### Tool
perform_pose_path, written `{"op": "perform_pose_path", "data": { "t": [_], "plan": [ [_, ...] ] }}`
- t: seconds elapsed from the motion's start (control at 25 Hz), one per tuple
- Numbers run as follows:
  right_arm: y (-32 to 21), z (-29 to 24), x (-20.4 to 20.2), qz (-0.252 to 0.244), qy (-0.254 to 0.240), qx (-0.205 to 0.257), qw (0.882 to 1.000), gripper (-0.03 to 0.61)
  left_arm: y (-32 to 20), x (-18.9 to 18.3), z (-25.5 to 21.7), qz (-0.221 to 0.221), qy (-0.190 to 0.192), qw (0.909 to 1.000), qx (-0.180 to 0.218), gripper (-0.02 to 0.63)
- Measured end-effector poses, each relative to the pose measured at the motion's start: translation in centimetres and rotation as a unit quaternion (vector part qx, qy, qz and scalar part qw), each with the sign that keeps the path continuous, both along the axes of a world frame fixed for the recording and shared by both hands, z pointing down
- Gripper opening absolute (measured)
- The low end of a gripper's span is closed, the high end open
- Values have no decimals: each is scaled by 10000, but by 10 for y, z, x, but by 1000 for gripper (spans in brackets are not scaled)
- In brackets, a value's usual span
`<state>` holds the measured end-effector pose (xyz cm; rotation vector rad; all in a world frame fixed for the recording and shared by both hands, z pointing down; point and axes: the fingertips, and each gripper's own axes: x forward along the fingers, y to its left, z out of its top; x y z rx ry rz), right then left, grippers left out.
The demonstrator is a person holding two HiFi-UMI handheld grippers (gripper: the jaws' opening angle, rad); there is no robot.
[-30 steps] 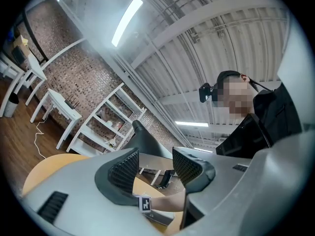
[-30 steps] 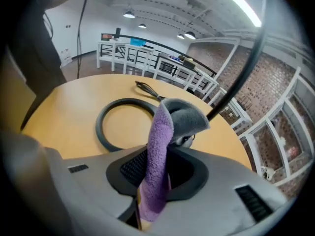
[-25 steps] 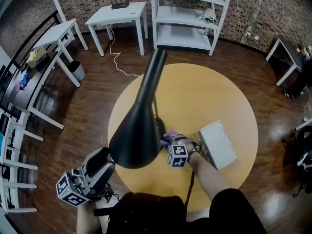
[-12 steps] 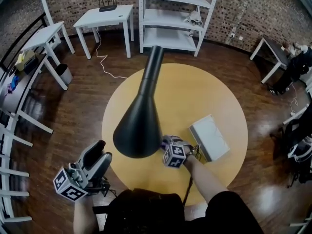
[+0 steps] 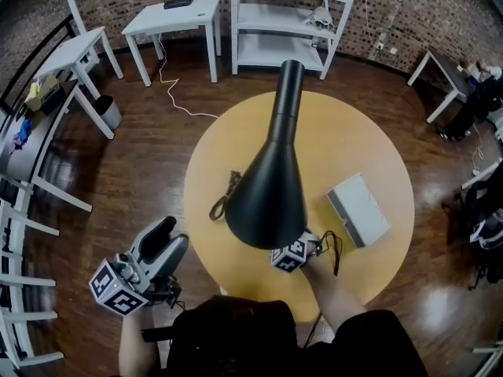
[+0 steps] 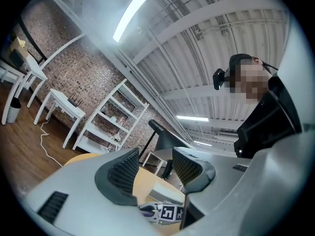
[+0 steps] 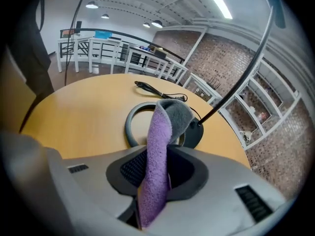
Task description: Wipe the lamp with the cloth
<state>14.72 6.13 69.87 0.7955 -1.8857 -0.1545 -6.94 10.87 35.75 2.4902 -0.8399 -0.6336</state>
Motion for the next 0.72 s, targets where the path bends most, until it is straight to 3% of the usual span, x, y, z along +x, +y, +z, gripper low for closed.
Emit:
{"op": "perform_pose_path", "data": {
  "t": [0.32,0.48,0.72],
  "plan": [
    [31,24,-1,305,114,-452,9984,94,-17,4,30,356,-348,9986,-152,209],
    [47,29,-14,126,327,-685,9970,94,-20,7,39,176,-354,9989,-249,209],
    [40,12,-5,483,-190,-720,9961,94,-11,9,43,-190,-360,9987,-305,209]
  ]
}}
